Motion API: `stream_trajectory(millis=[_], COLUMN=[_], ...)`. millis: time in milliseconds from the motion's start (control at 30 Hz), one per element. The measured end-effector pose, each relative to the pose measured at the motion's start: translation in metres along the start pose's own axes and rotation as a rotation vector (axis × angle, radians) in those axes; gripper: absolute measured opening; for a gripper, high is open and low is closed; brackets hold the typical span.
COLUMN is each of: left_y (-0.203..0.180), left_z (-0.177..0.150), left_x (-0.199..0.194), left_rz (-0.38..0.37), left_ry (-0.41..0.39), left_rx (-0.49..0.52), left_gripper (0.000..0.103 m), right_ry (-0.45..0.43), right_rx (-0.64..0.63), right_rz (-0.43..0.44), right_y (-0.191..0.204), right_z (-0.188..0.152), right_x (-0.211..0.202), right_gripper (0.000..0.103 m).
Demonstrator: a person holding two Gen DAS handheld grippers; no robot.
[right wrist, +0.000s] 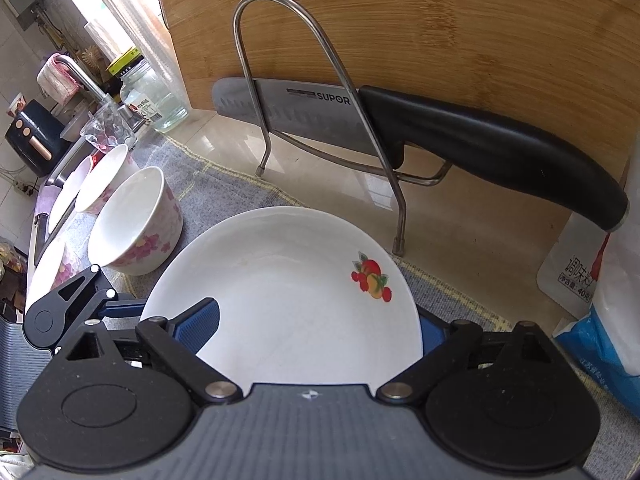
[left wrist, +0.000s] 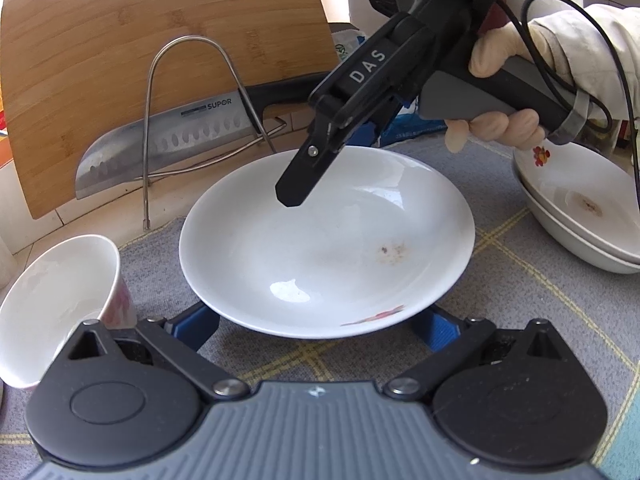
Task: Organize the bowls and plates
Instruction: 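Lift the fruit-print plate with the right tool toward the plate stack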
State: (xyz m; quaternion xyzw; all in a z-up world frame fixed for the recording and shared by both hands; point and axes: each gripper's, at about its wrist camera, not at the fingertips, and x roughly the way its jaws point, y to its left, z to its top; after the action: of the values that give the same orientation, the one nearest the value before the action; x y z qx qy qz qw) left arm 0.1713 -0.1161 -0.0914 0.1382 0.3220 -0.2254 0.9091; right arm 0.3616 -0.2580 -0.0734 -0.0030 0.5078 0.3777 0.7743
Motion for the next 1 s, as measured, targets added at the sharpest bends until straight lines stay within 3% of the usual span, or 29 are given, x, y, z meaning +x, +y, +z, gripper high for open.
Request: stream_trajectory(millis=[433,1000], left_y=[-0.002,-0.012], left_z=[-0.003,0.001], left_x=[-0.017,-0.065], left_rz=[-0.026,-0.052], left_ry=[0.018,0.01], left_rx=[0.021,0.039], left_gripper=[0.101,0.101], right_ry=[0.01,-0.049], right_rx=[0.006,0.024], right_rz=[0.009,0.027], right_y=[0.015,0.046], right_z=[-0.014,-0.038], right_x=[-0.01,-0.053], right_gripper=[0.1,0.1])
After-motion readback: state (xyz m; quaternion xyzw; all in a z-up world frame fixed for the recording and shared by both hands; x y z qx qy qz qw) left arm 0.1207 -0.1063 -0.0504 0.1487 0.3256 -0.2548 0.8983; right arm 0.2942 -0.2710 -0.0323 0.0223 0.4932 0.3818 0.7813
